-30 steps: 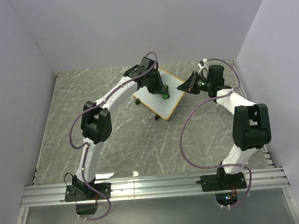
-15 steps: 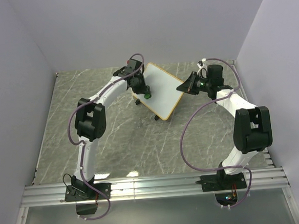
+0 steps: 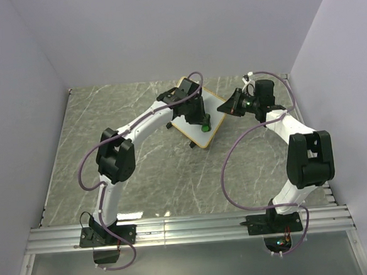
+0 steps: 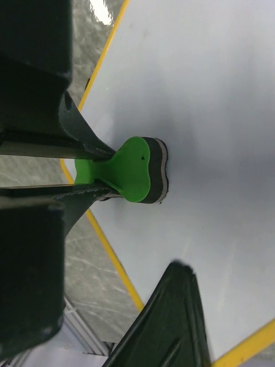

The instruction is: Erase the whiteboard

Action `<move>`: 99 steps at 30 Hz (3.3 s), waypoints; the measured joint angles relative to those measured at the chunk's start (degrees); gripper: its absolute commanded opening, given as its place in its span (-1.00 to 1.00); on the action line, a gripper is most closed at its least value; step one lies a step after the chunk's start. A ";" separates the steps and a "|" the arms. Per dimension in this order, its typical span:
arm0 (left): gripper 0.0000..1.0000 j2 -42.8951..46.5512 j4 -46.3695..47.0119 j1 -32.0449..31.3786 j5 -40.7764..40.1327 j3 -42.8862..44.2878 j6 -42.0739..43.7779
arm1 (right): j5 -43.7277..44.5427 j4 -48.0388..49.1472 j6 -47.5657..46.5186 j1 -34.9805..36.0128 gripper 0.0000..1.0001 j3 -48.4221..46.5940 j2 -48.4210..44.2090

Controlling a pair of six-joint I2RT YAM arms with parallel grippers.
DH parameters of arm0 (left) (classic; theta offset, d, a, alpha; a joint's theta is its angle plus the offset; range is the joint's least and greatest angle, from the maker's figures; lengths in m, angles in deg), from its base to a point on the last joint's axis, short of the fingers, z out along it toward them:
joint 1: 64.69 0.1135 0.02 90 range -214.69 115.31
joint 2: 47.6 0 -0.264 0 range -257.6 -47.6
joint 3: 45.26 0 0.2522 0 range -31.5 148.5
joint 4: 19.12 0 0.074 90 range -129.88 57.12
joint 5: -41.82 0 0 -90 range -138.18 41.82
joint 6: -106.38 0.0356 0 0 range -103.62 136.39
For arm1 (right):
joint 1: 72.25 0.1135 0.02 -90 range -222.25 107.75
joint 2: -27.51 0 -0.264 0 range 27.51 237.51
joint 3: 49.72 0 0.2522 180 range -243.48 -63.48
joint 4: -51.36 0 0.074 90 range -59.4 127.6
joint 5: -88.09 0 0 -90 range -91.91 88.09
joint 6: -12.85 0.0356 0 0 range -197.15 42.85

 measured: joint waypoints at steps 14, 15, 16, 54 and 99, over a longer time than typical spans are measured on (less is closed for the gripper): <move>-0.99 -2.97 0.57 6.49 7.72 1.22 -3.37 | 0.24 -0.28 -0.63 0.02 -1.00 0.68 -0.83; -0.99 -3.28 0.72 7.37 7.85 0.96 -3.34 | 0.22 -0.28 -0.59 0.02 -1.00 0.68 -0.83; -0.99 -3.50 0.96 8.17 7.91 0.59 -3.32 | 0.22 -0.26 -0.57 0.02 -1.00 0.70 -0.83; -0.99 -9.07 6.08 8.41 9.99 11.93 -7.89 | 2.99 0.17 0.92 1.05 -1.00 2.93 -2.23; -0.99 -10.14 -6.08 11.85 0.74 11.41 -0.83 | 4.96 -4.24 0.00 3.10 -1.00 3.87 -6.27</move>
